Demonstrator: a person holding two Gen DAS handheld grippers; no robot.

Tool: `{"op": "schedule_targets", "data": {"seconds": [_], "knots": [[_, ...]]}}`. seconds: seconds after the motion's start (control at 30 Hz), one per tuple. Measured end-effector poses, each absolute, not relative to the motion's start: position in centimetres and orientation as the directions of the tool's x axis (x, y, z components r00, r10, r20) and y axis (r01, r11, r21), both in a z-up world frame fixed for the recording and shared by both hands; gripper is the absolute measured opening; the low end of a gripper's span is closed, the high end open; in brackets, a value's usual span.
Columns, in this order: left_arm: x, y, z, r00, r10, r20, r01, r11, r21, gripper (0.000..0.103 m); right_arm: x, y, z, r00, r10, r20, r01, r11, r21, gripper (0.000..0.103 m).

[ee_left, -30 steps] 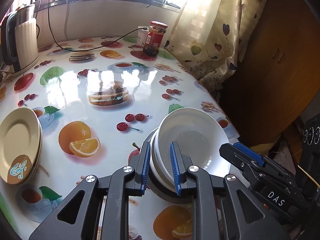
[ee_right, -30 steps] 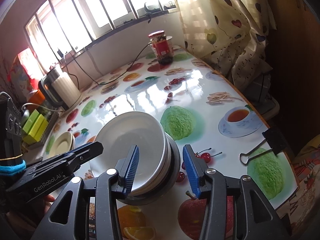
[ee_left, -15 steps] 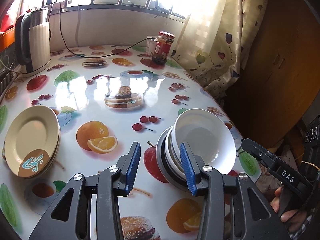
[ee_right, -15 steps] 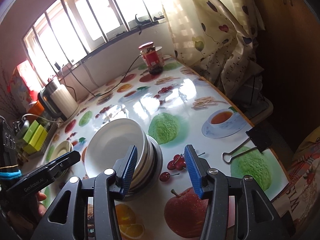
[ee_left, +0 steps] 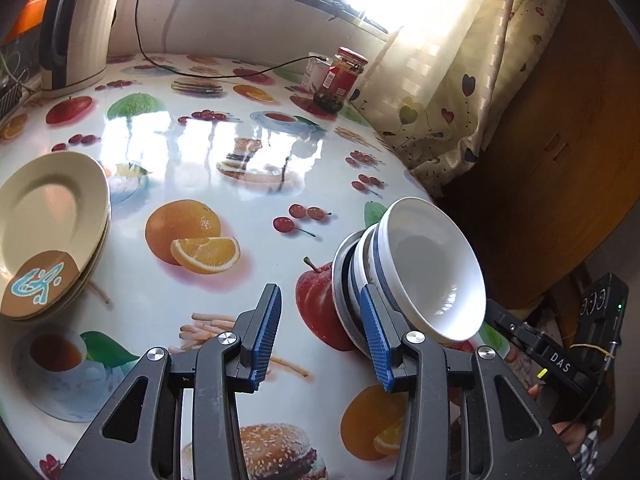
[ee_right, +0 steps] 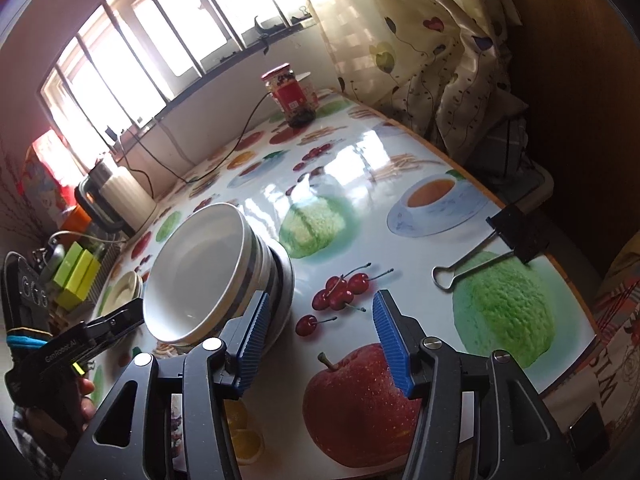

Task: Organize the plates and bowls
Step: 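Grip the rims of the stacked white bowls with both grippers and lift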

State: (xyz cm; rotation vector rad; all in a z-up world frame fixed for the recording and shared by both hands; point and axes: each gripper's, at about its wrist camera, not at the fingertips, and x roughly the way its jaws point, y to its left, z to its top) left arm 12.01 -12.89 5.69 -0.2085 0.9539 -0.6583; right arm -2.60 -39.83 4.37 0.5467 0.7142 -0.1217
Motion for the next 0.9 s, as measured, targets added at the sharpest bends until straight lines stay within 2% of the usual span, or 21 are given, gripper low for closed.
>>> {"op": "schedule_targets", "data": {"seconds": [0.33,0.53,0.6,0.67,0.8,0.87,0.9], "knots": [[13.7,-12.6,3.7,0.357,-0.656,-0.665,0.354,0.754,-0.553,0.042,-2.1,-42.4,1.2,0.782,0.21,-0.587,0.304,0.693,0.653,0.056],[14.4,-12.8,2.6,0.322,-0.681,-0.657,0.332,0.732,-0.595,0.042,-1.5,-42.4,0.7,0.789,0.26,-0.557,0.26,0.679,0.686,0.056],[14.7,-12.9,2.2,0.311,-0.687,-0.657,0.323,0.727,-0.606,0.042,-1.0,-42.1,0.7,0.784,0.275,-0.557,0.247,0.685,0.685,0.053],[14.7,-12.9,2.0,0.308,-0.689,-0.656,0.321,0.725,-0.61,0.042,-0.8,-42.0,0.5,0.788,0.285,-0.546,0.237,0.679,0.695,0.046],[15.1,-13.0,1.4,0.283,-0.711,-0.643,0.314,0.703,-0.639,0.042,-0.6,-42.5,-0.2,0.798,0.32,-0.511,0.219,0.636,0.74,0.041],[15.2,-13.1,1.2,0.278,-0.718,-0.638,0.307,0.696,-0.649,0.042,-0.5,-42.7,-0.5,0.801,0.347,-0.489,0.204,0.609,0.766,0.032],[15.2,-13.1,1.2,0.275,-0.721,-0.636,0.305,0.693,-0.653,0.042,-0.6,-42.8,-0.7,0.804,0.355,-0.476,0.198,0.595,0.779,0.032]]}}
